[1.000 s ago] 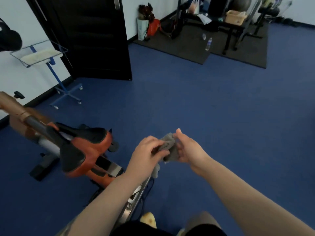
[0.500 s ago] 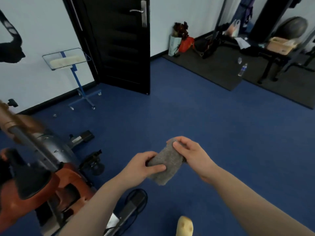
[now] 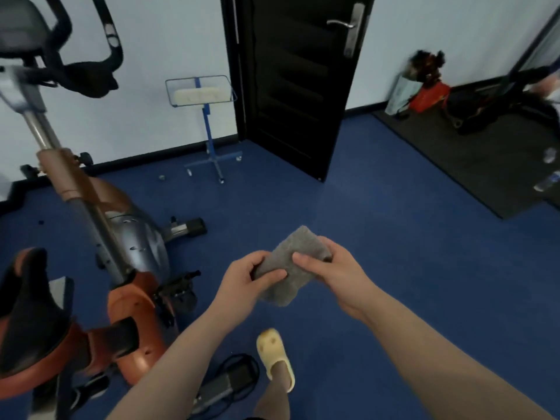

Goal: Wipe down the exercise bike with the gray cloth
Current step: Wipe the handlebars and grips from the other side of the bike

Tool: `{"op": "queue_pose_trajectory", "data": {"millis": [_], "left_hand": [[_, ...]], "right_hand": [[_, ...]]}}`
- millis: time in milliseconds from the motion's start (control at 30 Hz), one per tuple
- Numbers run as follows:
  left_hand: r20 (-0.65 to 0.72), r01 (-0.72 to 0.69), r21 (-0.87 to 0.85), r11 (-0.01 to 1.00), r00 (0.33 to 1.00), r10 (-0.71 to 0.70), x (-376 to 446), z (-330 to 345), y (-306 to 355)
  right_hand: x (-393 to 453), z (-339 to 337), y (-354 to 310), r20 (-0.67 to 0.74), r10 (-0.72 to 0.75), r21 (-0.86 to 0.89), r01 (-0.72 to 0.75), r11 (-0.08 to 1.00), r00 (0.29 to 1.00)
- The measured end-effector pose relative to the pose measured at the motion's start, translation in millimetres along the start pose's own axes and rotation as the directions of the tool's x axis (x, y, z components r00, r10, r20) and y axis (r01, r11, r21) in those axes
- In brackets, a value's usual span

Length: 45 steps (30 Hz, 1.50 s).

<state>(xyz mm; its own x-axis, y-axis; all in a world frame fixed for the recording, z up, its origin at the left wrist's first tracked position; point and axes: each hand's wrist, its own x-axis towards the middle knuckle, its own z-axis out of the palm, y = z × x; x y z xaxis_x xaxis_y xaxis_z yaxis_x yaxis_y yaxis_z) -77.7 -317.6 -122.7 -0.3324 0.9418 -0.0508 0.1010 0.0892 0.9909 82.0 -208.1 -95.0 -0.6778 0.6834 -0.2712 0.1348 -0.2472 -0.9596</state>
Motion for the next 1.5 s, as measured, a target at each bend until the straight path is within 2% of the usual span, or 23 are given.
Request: {"op": "queue_pose_trajectory", "data": {"millis": [100,167,267,367,567,633,767,933,1100,1267,1333,1400,1500], "left_hand": [[-0.009,0.046,0.134,0.990,0.999,-0.045,44.9,-31.2,-20.5],[-0.139,0.118,0.178,0.977,0.986,-0.094,71.2,-57.7,-31.2],[-0.281,0.179,0.151,0.972,0.951,-0.131,108.5,-99.1,-41.8],[-0.291,0.186,0.192,0.964,0.949,-0.125,149.9,-128.3,-44.1],[-0.288,0.273,0.193,0.943,0.934,-0.211,196.6,-150.3,-40.5],[-0.327,0.311,0.170,0.935,0.913,-0.244,211.1,-159.1,-43.9],[-0.526,0.344,0.090,0.935,0.813,-0.248,238.1,-177.6,-48.1],[-0.662,0.411,0.044,0.910,0.694,-0.281,282.9,-195.1,-37.1],[-0.763,0.433,0.083,0.898,0.607,-0.222,327.7,-207.1,-15.4],[-0.755,0.536,0.030,0.844,0.566,-0.332,322.4,-206.8,-15.6],[-0.793,0.569,-0.006,0.822,0.499,-0.351,319.2,-217.1,-16.8],[-0.838,0.565,-0.015,0.825,0.443,-0.318,319.7,-230.5,-15.2],[-0.870,0.520,0.001,0.854,0.421,-0.255,321.7,-250.1,-9.4]], "right_hand": [[58.5,-9.9,-13.4,0.017,-0.133,-0.379,0.129,0.916,0.991],[97.2,-17.5,-24.4,0.005,-0.140,-0.555,0.120,0.823,0.990],[149.6,-24.4,-33.5,0.028,-0.114,-0.710,0.100,0.697,0.993],[200.5,-23.6,-41.1,0.082,-0.092,-0.781,0.121,0.612,0.992],[286.9,-4.2,-58.9,0.162,-0.048,-0.738,0.154,0.657,0.986],[322.0,4.3,-66.4,0.214,-0.061,-0.714,0.199,0.671,0.975],[393.8,21.4,-83.5,0.359,-0.052,-0.677,0.298,0.673,0.932],[481.5,34.2,-120.4,0.500,-0.056,-0.617,0.400,0.678,0.865],[545.2,51.3,-144.8,0.610,-0.033,-0.565,0.464,0.682,0.792],[570.9,77.9,-148.0,0.712,-0.002,-0.511,0.520,0.684,0.702],[578.1,92.2,-151.1,0.750,-0.005,-0.480,0.550,0.683,0.661],[583.2,108.6,-157.6,0.775,-0.019,-0.446,0.569,0.691,0.632],[585.5,137.0,-170.7,0.814,-0.063,-0.372,0.602,0.706,0.577]]}}
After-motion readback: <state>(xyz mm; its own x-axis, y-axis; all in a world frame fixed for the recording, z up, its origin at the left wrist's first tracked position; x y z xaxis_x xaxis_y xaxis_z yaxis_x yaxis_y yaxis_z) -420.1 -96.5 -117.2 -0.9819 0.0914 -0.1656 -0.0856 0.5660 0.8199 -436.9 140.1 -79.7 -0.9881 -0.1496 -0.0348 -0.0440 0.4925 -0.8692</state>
